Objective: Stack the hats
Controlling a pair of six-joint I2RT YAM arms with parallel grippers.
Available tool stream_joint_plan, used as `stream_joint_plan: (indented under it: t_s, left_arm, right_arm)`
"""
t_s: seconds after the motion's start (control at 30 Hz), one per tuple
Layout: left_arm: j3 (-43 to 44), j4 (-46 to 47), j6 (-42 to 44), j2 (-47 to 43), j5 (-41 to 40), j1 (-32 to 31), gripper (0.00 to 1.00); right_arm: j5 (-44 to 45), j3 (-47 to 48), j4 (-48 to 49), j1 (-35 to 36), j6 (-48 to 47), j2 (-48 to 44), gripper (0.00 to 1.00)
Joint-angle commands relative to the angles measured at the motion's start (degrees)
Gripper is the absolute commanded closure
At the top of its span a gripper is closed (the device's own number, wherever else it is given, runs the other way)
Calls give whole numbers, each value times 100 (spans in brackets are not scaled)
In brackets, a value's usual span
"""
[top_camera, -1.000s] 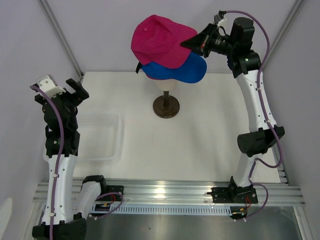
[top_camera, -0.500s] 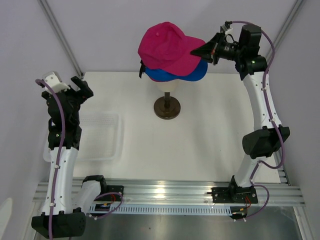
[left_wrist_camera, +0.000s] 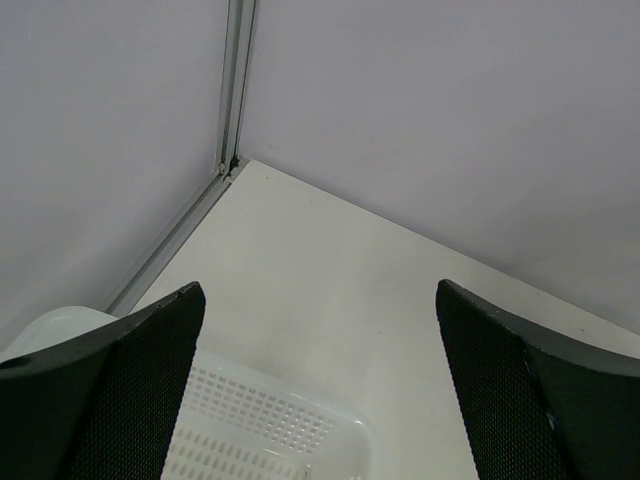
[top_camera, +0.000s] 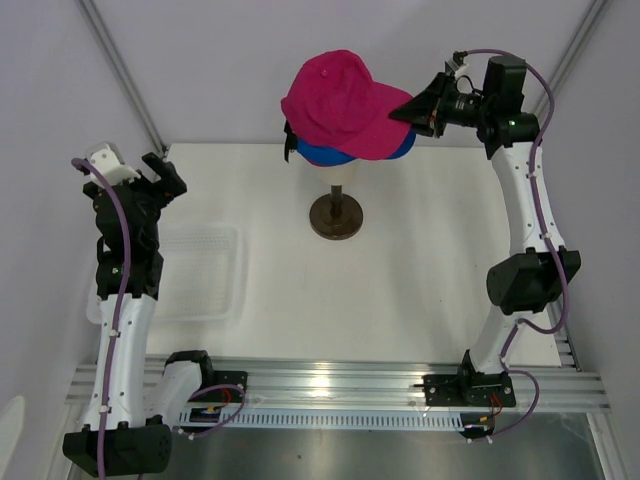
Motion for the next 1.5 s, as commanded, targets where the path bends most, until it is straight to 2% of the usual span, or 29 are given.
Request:
stream_joint_plan:
  t_s: [0.0, 0.03, 0.13, 0.2, 0.27, 0.37, 0.47, 0.57, 0.6, 0.7, 0.73, 0.8, 0.83, 0.93, 1.1, 1.27, 1.47]
  left_arm:
    - [99, 180, 146, -67, 3, 26, 0]
    - [107, 171, 146, -67, 3, 26, 0]
    - [125, 171, 155, -67, 12, 26, 0]
    - [125, 154, 155, -67, 21, 26, 0]
    - [142, 154, 155, -76, 56, 17, 0]
    - [195, 171, 155, -76, 108, 26, 1]
    - [204, 154, 164, -93, 117, 17, 0]
    - [187, 162, 155, -111, 144, 26, 1]
    - [152, 162, 138, -120, 152, 26, 1]
    - [99, 189, 129, -155, 170, 26, 0]
    - [107, 180, 129, -155, 170, 26, 1]
    - [81, 180, 155, -190, 153, 26, 1]
    - [90, 180, 173, -207, 135, 17, 1]
    - [81, 171, 208, -234, 109, 26, 1]
    - [55, 197, 173, -225, 152, 26, 1]
    - [46, 224, 155, -155, 179, 26, 0]
    - [63, 224, 164, -94, 179, 26, 1]
  right_arm:
    - [360, 104, -137, -109, -674, -12, 67]
    - [439, -62, -85, -100, -692, -178, 55]
    - [571, -597, 476, -39, -570, -539, 40]
    - [642, -1449, 1290, 40, -151, -987, 36]
    - [747, -2186, 1977, 137, 124, -1338, 34]
    - [1010, -2768, 2262, 269, 397, -1690, 34]
    - [1336, -3060, 2385, 383, 485, -1937, 34]
    - [1556, -3517, 3094, 471, 879, -2253, 34]
    - [1617, -3622, 3202, 524, 933, -2367, 35]
    - [1872, -3720, 3203, 533, 899, -2421, 48]
    - [1916, -3694, 3203, 533, 898, -2404, 59]
    - [1917, -3667, 3422, 524, 959, -2377, 68]
    - [1882, -3641, 3449, 524, 977, -2342, 82]
    - [1803, -3430, 3335, 533, 890, -2272, 100]
    - [1504, -2501, 2431, 375, 600, -1842, 100]
    - [801, -1437, 1869, 234, 364, -1297, 100]
    - [142, -1329, 2700, 129, 968, -1033, 100]
